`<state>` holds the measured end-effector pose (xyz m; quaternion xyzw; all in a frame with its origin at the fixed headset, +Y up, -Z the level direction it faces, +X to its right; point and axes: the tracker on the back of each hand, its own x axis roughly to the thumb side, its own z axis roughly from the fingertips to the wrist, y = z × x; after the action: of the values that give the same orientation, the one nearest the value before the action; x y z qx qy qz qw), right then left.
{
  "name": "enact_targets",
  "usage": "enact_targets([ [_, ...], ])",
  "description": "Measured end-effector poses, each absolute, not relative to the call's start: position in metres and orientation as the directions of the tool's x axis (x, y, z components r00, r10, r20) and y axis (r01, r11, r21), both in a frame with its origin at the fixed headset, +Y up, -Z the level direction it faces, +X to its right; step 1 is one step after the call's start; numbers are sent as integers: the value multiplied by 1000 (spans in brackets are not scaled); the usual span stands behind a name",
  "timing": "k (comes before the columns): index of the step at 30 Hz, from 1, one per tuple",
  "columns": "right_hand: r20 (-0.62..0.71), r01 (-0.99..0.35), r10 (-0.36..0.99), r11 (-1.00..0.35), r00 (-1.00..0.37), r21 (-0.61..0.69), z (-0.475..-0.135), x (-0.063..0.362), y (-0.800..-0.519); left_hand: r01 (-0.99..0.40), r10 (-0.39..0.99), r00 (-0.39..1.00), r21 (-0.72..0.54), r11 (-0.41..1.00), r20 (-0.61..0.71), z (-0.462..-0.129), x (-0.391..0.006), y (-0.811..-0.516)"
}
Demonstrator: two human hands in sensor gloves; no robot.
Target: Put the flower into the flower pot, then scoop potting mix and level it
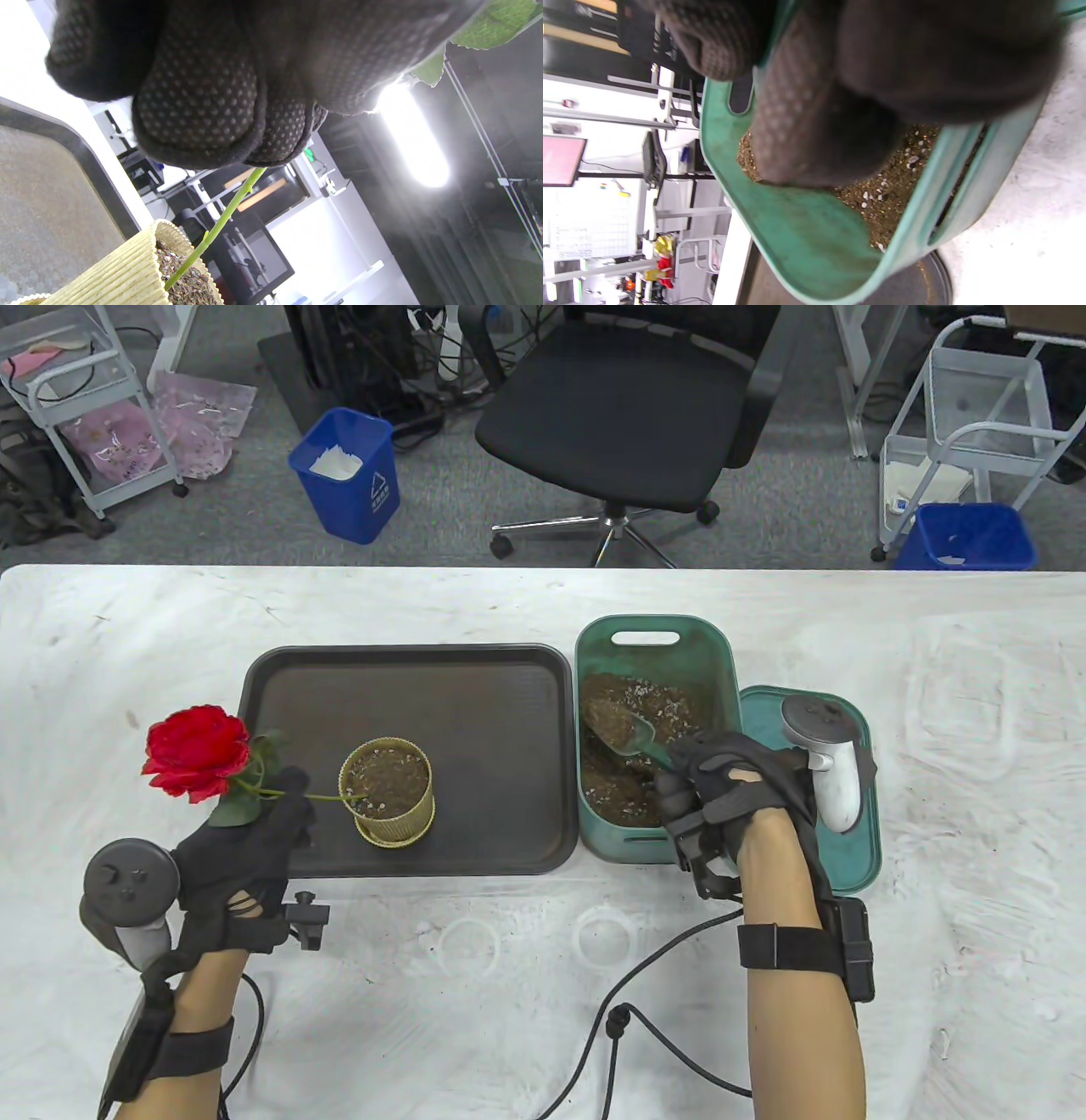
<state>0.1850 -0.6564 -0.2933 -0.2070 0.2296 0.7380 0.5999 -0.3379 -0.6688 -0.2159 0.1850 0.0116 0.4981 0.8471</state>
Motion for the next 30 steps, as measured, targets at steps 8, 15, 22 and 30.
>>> enact_targets([
  [8,-481,-986,861,-164,-164,43,-274,175,-646,-842,849,501,322,433,166,-216,-338,-668],
  [15,-406,-978,898,-100,-167,181,-264,120,-635,-844,850,499,318,433,168,-216,-338,-668],
  [22,-376,-932,891,-121,-254,342,-259,38,-648,-846,851,497,315,431,169,-216,-337,-668],
  [30,-335,-923,878,-246,-341,295,-256,-30,-678,-845,850,498,314,432,172,-216,-337,-669],
])
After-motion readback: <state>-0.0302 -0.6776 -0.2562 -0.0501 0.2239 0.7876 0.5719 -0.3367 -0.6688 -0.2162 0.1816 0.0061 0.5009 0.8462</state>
